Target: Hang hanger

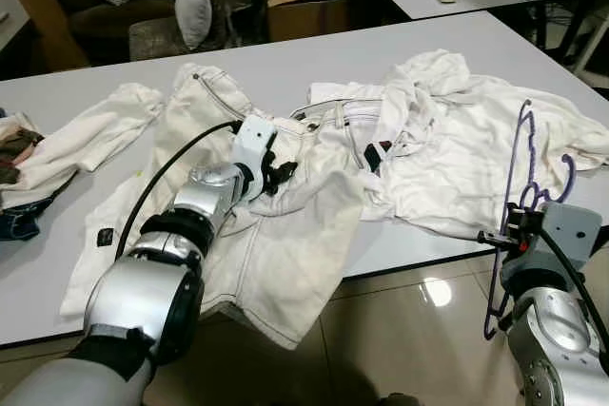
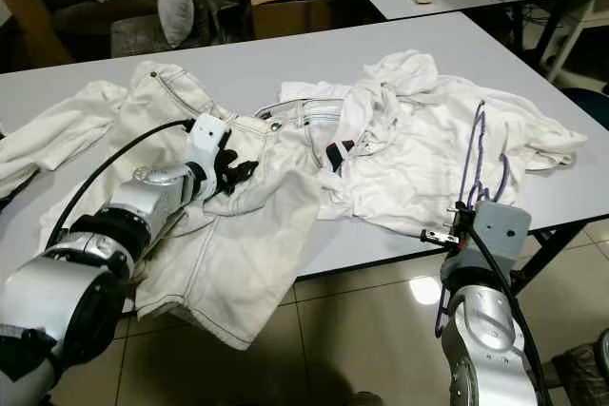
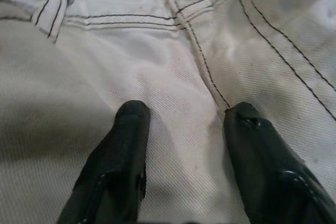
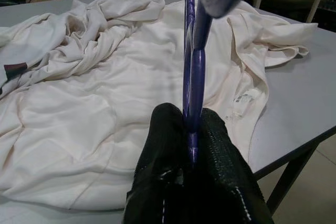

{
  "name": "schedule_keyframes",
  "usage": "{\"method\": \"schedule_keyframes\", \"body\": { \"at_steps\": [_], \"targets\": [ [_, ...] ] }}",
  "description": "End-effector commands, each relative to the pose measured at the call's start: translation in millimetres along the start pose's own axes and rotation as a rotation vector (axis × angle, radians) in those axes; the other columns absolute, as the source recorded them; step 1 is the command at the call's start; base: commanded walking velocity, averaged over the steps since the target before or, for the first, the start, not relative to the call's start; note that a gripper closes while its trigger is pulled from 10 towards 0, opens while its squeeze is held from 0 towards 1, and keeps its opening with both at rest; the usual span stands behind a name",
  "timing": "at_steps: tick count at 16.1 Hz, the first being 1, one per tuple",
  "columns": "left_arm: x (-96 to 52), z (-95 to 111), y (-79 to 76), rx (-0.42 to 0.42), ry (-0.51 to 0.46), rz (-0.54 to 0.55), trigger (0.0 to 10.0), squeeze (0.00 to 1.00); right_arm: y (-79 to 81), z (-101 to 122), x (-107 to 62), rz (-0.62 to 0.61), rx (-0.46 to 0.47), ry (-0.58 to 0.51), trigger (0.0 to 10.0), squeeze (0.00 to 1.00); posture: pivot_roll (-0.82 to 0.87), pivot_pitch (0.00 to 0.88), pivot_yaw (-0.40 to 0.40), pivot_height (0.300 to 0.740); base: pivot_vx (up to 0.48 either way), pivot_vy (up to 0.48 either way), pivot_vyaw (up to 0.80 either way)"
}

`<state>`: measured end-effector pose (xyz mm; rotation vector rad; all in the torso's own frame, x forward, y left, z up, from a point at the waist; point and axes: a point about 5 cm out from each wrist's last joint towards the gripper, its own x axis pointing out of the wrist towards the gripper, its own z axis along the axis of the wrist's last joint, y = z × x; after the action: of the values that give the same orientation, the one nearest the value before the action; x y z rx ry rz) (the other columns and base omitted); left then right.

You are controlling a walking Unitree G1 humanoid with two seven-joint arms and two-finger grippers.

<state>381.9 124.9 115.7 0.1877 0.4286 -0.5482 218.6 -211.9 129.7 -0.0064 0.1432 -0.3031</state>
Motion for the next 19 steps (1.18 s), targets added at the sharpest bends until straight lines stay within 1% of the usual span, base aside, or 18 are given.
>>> {"method": "schedule_keyframes", "body": {
  "at_steps": [1,2,3,4,5,6,7,9,10,11,12,13,14,15,16,17,19],
  "targets": [
    [0.0,-21,-4.2,0.025,0.083,-0.017,0.0,0.00,4.7,1,1.2,0.022,0.003,0.005,10.0,0.00,-0.27,0.035,0.104,0.740,0.000,0.000,0.00],
    [-0.3,-23,-4.5,0.046,0.086,-0.016,0.0,0.00,5.7,1,2.4,0.031,0.000,0.005,10.0,0.00,-0.27,0.035,0.099,0.740,0.000,0.000,0.00],
    [-0.7,-24,-4.8,0.047,0.078,-0.023,0.0,0.00,7.0,2,3.6,0.060,-0.013,0.005,10.0,0.00,-0.26,0.034,0.094,0.740,0.000,0.000,0.00],
    [-1.6,-23,-4.4,0.035,0.047,-0.036,0.0,0.00,7.5,3,4.6,0.083,-0.031,0.002,10.0,0.00,-0.26,0.032,0.089,0.740,0.000,0.000,0.00],
    [-1.9,-22,-4.3,0.032,0.037,-0.041,0.0,0.00,7.4,3,4.7,0.085,-0.032,0.002,10.0,0.00,-0.26,0.030,0.088,0.740,0.000,0.000,0.00],
    [-3.7,-19,-2.6,0.009,-0.007,-0.053,0.0,0.00,3.5,5,7.2,0.083,-0.030,-0.003,10.0,0.00,-0.25,0.025,0.087,0.740,0.000,0.000,0.00],
    [-5.3,-20,-1.1,-0.002,-0.025,-0.059,0.0,0.00,1.0,7,9.2,0.082,-0.031,-0.007,10.0,0.00,-0.25,0.023,0.086,0.740,0.000,0.000,0.00],
    [-7.3,-25,-3.2,0.006,-0.028,-0.107,0.0,0.00,-0.3,8,12.6,0.080,-0.032,-0.014,10.0,0.00,-0.24,0.012,0.085,0.740,0.000,0.000,0.00],
    [-7.5,-26,-3.8,0.006,-0.031,-0.113,0.0,0.00,0.4,8,13.2,0.082,-0.033,-0.015,10.0,0.00,-0.24,0.009,0.086,0.740,0.000,0.000,0.00],
    [-7.9,-25,-5.8,-0.001,-0.062,-0.136,0.0,0.00,1.7,9,14.8,0.087,-0.032,-0.019,10.0,0.00,-0.24,0.007,0.087,0.740,0.000,0.000,0.00],
    [-8.8,-20,-5.4,-0.026,-0.107,-0.143,0.0,0.00,2.5,10,16.4,0.089,-0.030,-0.025,10.0,0.00,-0.24,0.007,0.087,0.740,0.000,0.000,0.00],
    [-11.8,-14,-4.1,-0.039,-0.175,-0.174,0.0,0.00,2.8,12,17.9,0.090,-0.027,-0.033,10.0,0.00,-0.24,0.000,0.095,0.740,0.000,0.000,0.00],
    [-14.9,-10,-2.8,-0.021,-0.212,-0.204,0.0,0.00,2.3,13,19.0,0.088,-0.024,-0.040,10.0,0.00,-0.24,0.000,0.103,0.740,0.000,0.000,0.00],
    [-18.1,-9,0.4,0.034,-0.223,-0.208,0.0,0.00,1.3,14,19.7,0.084,-0.023,-0.046,10.0,0.00,-0.24,0.000,0.110,0.740,0.000,0.000,0.00],
    [-22.5,-5,4.9,0.114,-0.245,-0.204,0.0,0.00,-0.3,15,20.0,0.079,-0.022,-0.052,10.0,0.00,-0.25,0.000,0.116,0.740,0.000,0.000,0.00],
    [-26.1,1,8.6,0.149,-0.278,-0.203,0.0,0.00,-1.7,15,20.2,0.074,-0.021,-0.055,10.0,0.00,-0.25,0.000,0.118,0.740,0.000,0.000,0.00],
    [-39.1,27,18.5,0.216,-0.397,-0.252,0.0,0.00,-5.7,16,20.2,0.063,-0.018,-0.061,10.0,0.00,-0.25,0.000,0.120,0.740,0.000,0.000,0.00]
  ]
}}
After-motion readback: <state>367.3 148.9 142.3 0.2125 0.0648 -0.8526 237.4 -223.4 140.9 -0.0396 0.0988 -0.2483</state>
